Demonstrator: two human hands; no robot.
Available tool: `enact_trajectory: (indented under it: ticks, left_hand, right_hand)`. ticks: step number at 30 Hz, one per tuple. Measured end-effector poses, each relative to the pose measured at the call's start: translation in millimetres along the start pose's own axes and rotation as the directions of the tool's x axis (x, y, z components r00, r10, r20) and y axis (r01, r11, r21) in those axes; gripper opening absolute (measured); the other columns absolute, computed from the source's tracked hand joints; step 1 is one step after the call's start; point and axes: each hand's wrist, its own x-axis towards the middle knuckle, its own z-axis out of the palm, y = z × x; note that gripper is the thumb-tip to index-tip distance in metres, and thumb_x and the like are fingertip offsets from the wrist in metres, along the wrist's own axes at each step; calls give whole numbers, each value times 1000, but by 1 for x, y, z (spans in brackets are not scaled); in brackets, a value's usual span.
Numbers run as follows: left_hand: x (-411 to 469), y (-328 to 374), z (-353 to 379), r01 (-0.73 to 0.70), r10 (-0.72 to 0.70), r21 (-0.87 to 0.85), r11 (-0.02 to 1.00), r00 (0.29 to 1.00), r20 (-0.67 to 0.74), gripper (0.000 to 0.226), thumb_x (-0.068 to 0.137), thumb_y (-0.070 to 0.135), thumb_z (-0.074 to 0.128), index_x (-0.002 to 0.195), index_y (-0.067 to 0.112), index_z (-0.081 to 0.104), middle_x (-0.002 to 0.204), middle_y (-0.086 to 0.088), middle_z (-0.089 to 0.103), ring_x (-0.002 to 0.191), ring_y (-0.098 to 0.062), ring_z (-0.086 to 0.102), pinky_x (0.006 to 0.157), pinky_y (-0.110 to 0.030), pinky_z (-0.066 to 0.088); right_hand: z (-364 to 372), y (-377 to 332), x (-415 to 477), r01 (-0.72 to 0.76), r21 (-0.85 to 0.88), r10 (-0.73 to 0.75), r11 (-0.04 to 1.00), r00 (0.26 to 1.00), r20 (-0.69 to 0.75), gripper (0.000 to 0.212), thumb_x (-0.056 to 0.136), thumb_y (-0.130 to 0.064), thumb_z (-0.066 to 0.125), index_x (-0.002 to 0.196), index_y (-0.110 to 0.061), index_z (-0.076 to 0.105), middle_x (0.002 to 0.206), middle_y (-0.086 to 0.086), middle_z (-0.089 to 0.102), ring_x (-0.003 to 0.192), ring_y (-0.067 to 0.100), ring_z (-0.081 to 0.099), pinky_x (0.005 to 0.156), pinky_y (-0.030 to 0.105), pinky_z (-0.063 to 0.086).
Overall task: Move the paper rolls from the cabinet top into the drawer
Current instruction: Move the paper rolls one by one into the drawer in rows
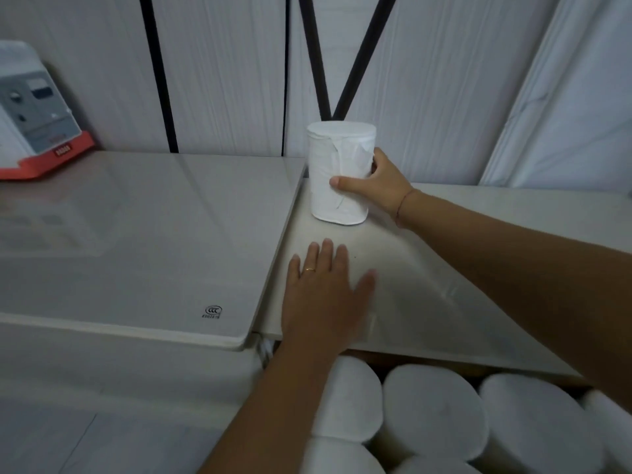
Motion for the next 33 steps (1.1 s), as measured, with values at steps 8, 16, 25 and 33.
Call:
enact_trajectory:
  ticks: [8,16,25,33]
  left_hand:
    - [-7,7,-11,56,-54,-51,997,997,53,71,93,59,10,150,16,15,159,-3,11,145,-16,3,115,-36,-3]
    - [-93,153,-28,4,164,-817,576,979,120,76,83,66,20,148,25,18,157,7,17,139,-1,14,113,-24,7]
    - [-193,309,-33,296,283,-938,180,898,338,68,53,91,37,112,58,43,121,17,55,109,-11,53,98,-45,45]
    - [-222,351,-15,390,187,-892,228,882,433,39,74,77,32,105,54,29,107,23,44,95,-1,46,89,-30,34]
  right_hand:
    - [-98,1,-148,-74,128,66,989,996,67,84,61,-25,86,135,-18,47,125,2,65,113,21,62,97,41,52]
    - [-217,-16,-322,-191,66,179,979,971,157,91,50,-35,91,129,-22,50,113,-8,71,101,12,69,76,19,55]
    - [-286,-17,-440,-287,118,272,951,954,125,91,56,-58,81,134,-33,42,124,-8,64,116,15,61,87,27,55]
    - [-287,-9,-462,-373,403,488,836,841,-235,54,82,-67,45,108,-27,71,102,0,76,92,16,73,73,27,58]
